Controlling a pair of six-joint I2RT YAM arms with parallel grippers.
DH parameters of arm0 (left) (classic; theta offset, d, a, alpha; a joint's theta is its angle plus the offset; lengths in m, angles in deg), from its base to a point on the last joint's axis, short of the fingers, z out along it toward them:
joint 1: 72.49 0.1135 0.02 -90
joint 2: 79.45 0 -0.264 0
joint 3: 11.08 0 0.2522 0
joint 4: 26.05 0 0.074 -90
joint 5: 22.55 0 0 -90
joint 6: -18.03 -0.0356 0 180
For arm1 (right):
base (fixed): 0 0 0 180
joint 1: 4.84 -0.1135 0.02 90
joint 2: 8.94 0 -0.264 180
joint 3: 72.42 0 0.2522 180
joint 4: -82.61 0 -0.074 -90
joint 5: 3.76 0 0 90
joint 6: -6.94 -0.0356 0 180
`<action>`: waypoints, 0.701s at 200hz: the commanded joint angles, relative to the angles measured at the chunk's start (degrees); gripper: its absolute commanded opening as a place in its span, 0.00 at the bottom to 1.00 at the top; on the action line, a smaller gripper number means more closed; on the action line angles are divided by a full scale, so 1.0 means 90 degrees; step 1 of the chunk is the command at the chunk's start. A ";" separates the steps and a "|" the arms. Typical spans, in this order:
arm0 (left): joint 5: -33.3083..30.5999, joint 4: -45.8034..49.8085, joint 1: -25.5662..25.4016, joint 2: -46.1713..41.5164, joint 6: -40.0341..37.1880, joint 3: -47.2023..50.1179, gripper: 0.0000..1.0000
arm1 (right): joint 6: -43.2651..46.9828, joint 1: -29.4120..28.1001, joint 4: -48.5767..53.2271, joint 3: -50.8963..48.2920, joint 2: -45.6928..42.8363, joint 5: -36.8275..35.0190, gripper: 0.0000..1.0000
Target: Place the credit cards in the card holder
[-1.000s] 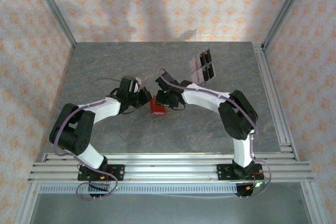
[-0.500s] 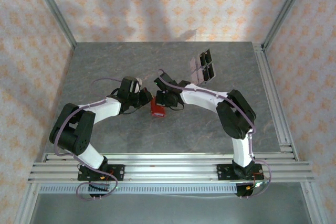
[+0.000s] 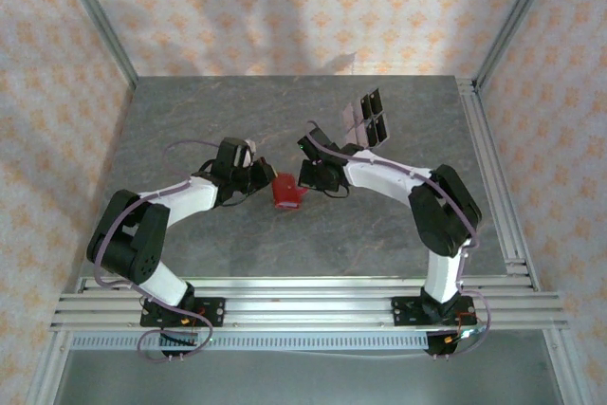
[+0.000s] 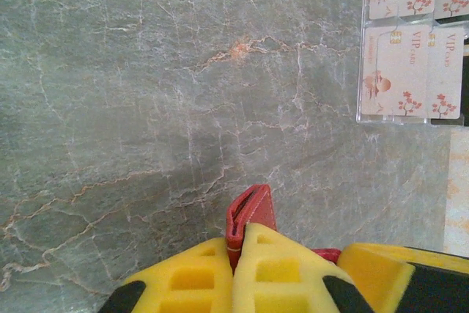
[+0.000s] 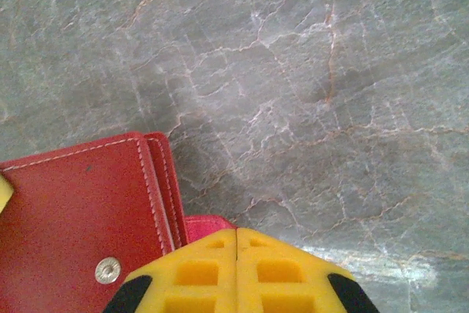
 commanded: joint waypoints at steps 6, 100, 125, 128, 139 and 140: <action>-0.0278 0.0319 0.0018 -0.0096 -0.0204 -0.0131 0.46 | 0.0034 -0.0016 -0.0080 -0.0018 -0.0532 0.0199 0.00; -0.0523 0.0501 0.0012 -0.0588 -0.0380 0.0115 0.70 | -0.0016 -0.0089 -0.0269 0.0115 -0.1042 0.0947 0.00; -0.0422 0.0516 0.0007 -0.0612 -0.0421 0.0071 0.70 | -0.0090 -0.0140 -0.0325 0.0194 -0.1101 0.0979 0.00; -0.0418 0.0523 0.0001 -0.0612 -0.0430 0.0061 0.70 | -0.0087 -0.0147 -0.0320 0.0210 -0.1101 0.0976 0.00; -0.0395 0.0550 -0.0003 -0.0575 -0.0441 0.0033 0.70 | -0.0083 -0.0162 -0.0315 0.0254 -0.1081 0.0967 0.00; -0.0397 0.0551 -0.0001 -0.0569 -0.0441 0.0032 0.70 | -0.0088 -0.0162 -0.0310 0.0255 -0.1077 0.0966 0.00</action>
